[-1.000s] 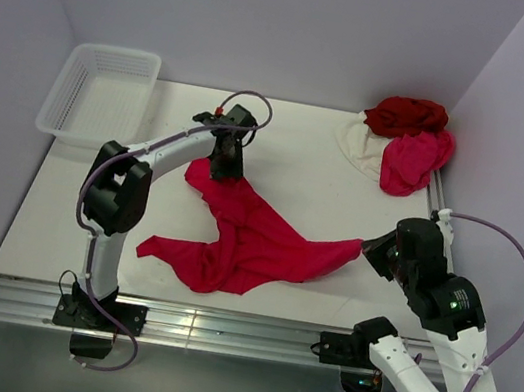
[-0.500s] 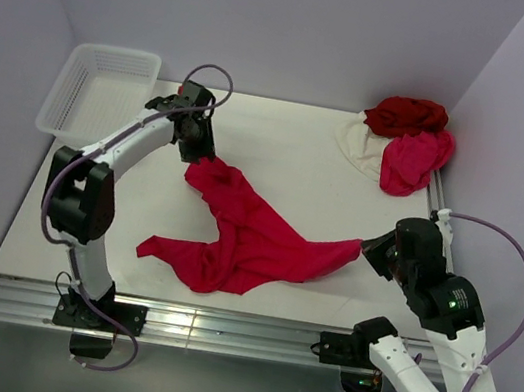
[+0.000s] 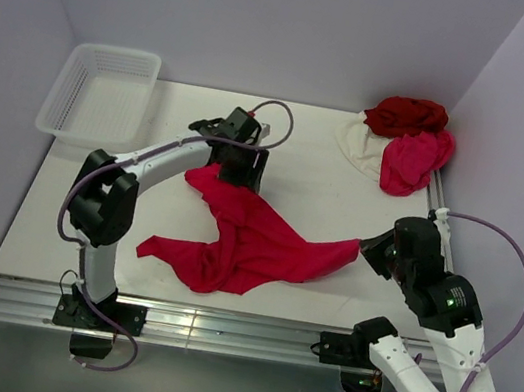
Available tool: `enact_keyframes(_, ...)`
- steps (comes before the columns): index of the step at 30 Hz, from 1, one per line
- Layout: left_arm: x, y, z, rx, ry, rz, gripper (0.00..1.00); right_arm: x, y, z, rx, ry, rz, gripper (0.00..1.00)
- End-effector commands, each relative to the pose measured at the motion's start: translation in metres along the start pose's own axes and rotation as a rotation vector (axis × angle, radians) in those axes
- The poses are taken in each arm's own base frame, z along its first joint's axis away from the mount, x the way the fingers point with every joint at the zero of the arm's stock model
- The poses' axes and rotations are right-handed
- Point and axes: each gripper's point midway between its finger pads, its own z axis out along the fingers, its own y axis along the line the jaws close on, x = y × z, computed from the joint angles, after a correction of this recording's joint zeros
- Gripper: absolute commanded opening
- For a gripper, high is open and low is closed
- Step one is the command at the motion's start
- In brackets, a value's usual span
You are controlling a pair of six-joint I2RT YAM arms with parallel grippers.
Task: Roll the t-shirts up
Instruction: Flatten the tshirt
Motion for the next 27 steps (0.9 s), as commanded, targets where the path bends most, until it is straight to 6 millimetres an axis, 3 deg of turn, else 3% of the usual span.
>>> enact_keyframes(1, -0.013, -0.01, 0.01, -0.053, -0.036, 0.151, 0.64, -0.002, 0.007, 0.005, -0.026, -0.01, 0.008, 0.0)
enact_keyframes(11, -0.014, -0.029, 0.037, -0.147, -0.009, 0.328, 0.64, -0.001, 0.008, 0.005, -0.029, -0.004, 0.012, 0.0)
enact_keyframes(23, 0.021, 0.009, 0.072, -0.304, 0.119, 0.36, 0.6, -0.002, 0.008, 0.007, -0.024, -0.007, 0.012, 0.0)
enact_keyframes(24, 0.023, 0.011, 0.075, -0.309, 0.129, 0.361, 0.58, -0.002, 0.008, 0.007, -0.026, -0.006, 0.012, 0.0)
enact_keyframes(27, 0.025, 0.011, 0.079, -0.307, 0.136, 0.358, 0.35, -0.001, 0.008, 0.008, -0.021, -0.003, 0.009, 0.0)
